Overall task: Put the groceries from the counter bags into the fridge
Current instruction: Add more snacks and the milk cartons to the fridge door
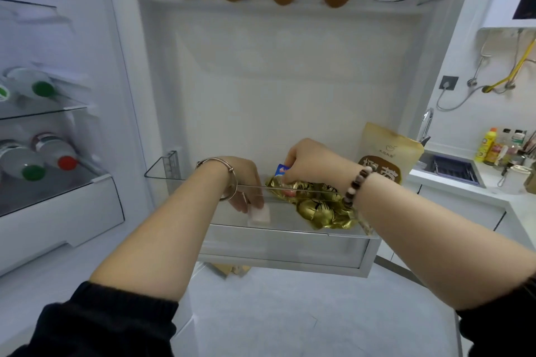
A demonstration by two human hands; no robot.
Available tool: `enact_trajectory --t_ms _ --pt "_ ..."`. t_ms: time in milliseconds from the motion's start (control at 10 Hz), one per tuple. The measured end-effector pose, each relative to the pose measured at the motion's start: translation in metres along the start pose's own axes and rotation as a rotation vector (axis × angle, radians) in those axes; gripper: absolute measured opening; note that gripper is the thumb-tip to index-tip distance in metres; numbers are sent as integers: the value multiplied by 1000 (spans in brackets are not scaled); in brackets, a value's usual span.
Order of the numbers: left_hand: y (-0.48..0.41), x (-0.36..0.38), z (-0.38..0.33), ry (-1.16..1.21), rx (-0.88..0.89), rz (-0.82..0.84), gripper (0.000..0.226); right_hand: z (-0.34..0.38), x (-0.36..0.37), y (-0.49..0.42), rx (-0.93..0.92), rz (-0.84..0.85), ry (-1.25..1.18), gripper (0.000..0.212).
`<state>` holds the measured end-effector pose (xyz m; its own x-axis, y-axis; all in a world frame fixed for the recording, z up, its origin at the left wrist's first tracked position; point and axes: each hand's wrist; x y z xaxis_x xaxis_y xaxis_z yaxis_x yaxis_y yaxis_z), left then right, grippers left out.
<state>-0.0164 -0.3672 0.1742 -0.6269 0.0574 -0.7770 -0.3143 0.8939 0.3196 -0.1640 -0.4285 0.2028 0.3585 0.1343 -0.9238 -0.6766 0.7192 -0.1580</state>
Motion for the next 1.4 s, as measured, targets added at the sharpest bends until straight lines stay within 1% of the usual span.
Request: enact_trajectory --t_ms 100,200,300,400,500,600,700,800,900,1000,1100,1200,1300,1400 --pt "-1 0 1 -19 -36 -13 19 11 10 -8 8 151 120 22" --pt "0 -1 0 -47 -39 -40 25 16 17 -12 -2 215 215 25" --pt "1 -2 -2 -31 -38 -56 25 17 19 -13 -15 229 303 32" --pt "4 0 -5 -26 -54 -36 23 14 16 -16 -37 212 363 28" --pt "2 1 -11 -22 -36 -44 22 9 16 -20 -54 173 304 25" --pt "-3 1 -16 -45 -28 -1 22 4 15 -20 -50 164 242 24" --pt "-5 3 -20 -9 -5 18 14 -5 11 -19 -40 78 114 19" --pt "-5 5 -23 22 6 -62 9 -14 7 -13 -21 -85 -8 14" --pt "-7 6 -27 -61 123 -200 20 -26 6 -6 -1 -175 -20 16" --pt "-4 5 -33 -341 281 -451 23 -38 4 4 20 -245 -21 18" --pt "-1 7 -38 -442 412 -694 23 -48 4 16 38 -345 -41 19" --pt "0 17 -48 -458 538 -849 25 -56 7 32 22 -507 -67 21" --pt "-1 31 -61 -414 779 -996 23 -67 8 53 -44 -676 -137 16" --pt "-2 47 -78 -291 986 -1098 26 -85 5 79 -50 -822 -186 12"
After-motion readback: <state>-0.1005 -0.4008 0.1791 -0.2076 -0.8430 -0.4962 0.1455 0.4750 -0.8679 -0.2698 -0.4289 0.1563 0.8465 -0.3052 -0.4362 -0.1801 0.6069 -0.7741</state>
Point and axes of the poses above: each hand's wrist, its own y-axis away from the middle knuckle, its own x-axis out of the palm, z = x × y, and after that the axes turned 6 degrees about -z, right-handed
